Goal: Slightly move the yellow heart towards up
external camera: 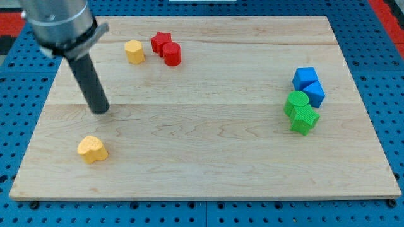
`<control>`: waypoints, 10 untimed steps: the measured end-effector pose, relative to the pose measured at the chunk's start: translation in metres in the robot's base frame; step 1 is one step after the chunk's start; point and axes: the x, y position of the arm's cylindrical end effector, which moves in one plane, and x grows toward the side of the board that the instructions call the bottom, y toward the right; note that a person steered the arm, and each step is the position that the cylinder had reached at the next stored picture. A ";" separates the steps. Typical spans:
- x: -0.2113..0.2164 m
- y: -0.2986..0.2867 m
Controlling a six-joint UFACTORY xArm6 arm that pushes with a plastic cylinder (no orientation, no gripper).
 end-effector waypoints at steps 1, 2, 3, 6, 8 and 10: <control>0.028 0.039; 0.087 0.044; 0.094 -0.009; 0.053 0.007; 0.010 0.016; -0.042 -0.015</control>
